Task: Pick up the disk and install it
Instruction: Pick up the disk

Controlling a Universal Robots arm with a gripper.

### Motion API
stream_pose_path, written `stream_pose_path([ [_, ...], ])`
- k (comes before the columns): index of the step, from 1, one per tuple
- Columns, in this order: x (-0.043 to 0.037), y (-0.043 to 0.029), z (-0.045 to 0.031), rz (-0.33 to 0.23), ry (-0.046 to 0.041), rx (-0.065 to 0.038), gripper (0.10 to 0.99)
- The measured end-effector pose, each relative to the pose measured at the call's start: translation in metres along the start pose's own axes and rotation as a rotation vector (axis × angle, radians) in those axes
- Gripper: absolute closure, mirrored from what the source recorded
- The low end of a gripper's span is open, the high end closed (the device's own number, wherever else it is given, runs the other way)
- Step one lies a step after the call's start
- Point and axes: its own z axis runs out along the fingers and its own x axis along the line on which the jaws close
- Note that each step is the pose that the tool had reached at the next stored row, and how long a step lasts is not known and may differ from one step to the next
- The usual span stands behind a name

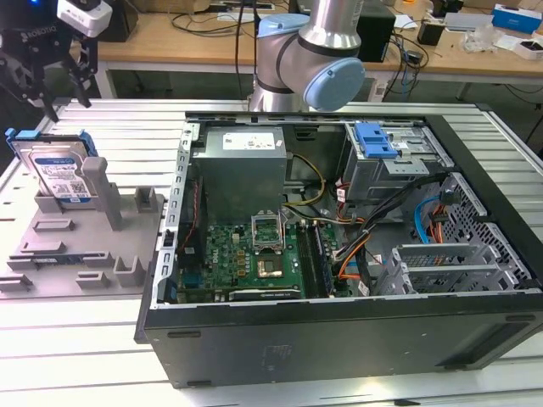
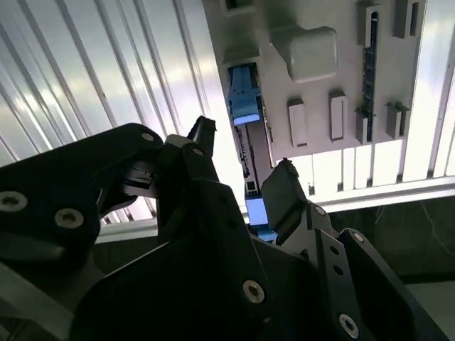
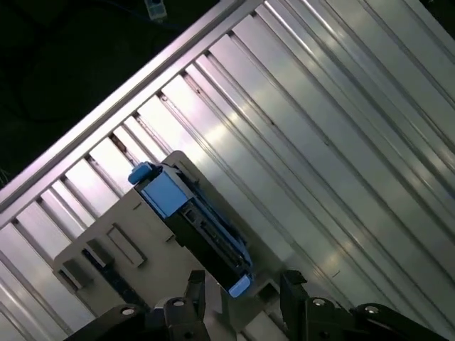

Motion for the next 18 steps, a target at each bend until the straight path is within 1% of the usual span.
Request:
stream_pose_path([
  [3,0.0000,0.0000,0.0003,-0.061,0.0044,0.001,0.545],
  [6,0.0000,0.0000,0.0009,-0.146,0.0092,0.001,0.545],
  [8,0.0000,0.0000,0.0013,-0.181,0.0114,0.002,0.545],
  [10,0.0000,0.0000,0.0018,-0.231,0.0141,0.002,0.545],
  [14,0.0000,0.0000,0.0024,-0.303,0.0169,0.001,0.545],
  [16,-0.0001,0.0000,0.0030,-0.375,0.0192,0.002,0.545],
  [18,-0.0001,0.0001,0.0033,-0.412,0.0203,0.003,0.545],
])
